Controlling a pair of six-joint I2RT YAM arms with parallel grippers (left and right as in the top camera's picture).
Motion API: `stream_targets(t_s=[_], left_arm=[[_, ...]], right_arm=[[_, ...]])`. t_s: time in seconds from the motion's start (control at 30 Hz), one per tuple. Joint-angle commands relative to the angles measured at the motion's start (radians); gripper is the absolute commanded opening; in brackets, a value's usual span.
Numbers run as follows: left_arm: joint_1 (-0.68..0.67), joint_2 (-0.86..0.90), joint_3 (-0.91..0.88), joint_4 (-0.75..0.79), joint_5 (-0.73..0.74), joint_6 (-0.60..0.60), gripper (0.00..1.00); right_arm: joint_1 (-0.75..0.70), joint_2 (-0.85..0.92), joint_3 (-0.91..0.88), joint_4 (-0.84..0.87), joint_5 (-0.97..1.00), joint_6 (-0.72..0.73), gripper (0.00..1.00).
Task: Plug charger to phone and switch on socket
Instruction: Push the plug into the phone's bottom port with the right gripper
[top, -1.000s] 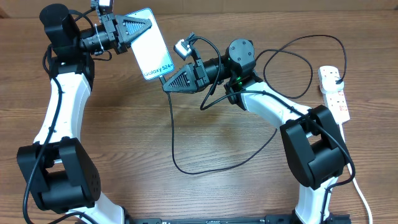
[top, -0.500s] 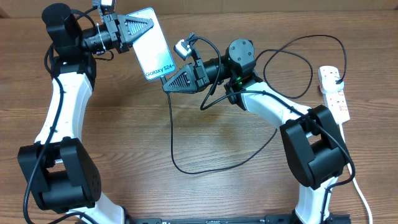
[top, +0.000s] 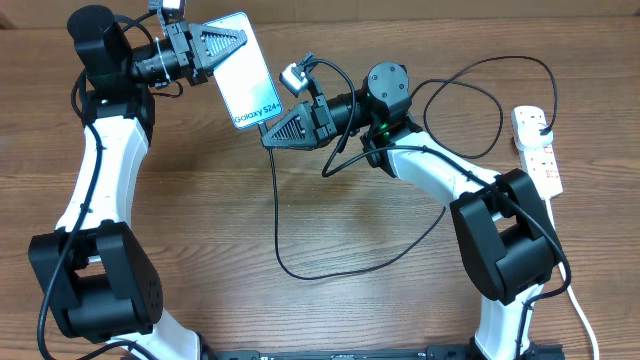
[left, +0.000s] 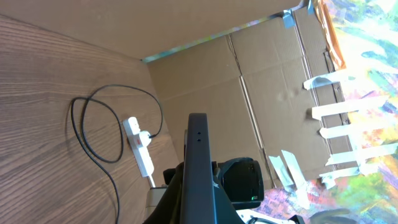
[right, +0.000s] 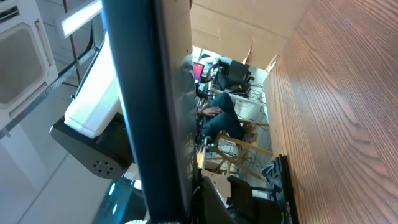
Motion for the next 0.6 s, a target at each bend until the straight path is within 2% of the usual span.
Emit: stream_targets(t_s=[0.0,0.1,0.17,0.2,0.23,0.3,0.4,0.47,0.57], left_arm=[[-0.053,-0.03,0.008,-0.007,0.18,0.013,0.04],[-0.053,-0.03,0.008,-0.007,0.18,0.013,0.04],[-0.051,-0.03,0.008,-0.007,0.18,0.013,0.04],[-0.049,-0.03,0.008,-0.007,0.178,0.013,0.04],[-0.045,-0.03,0.008,-0.006,0.175,0.013,0.04],[-0.031,-0.03,0.008,-0.007,0.162,0.02,0.04],[-0.001,-0.03,0.008,-0.006,0.15,0.02,0.04],[0.032,-0.03,0.008,-0.007,0.151,0.019,0.05],[0.068,-0.03,0.008,-0.007,0.162,0.019,0.04]], right_arm=[[-0.03,0.005,0.014,0.002,0.217,0.0,0.04],[-0.03,0.005,0.014,0.002,0.215,-0.001,0.12],[-0.03,0.005,0.014,0.002,0.209,-0.001,0.25],[-0.03,0.005,0.014,0.003,0.204,-0.002,0.33],[-0.03,0.005,0.014,0.003,0.196,-0.005,0.48],[-0.03,0.005,0.014,0.003,0.177,-0.02,0.69],[-0.032,0.005,0.014,0.003,0.149,-0.024,0.83],[-0.039,0.005,0.014,0.003,0.128,-0.027,0.89],[-0.055,0.005,0.014,0.003,0.109,-0.027,0.91]])
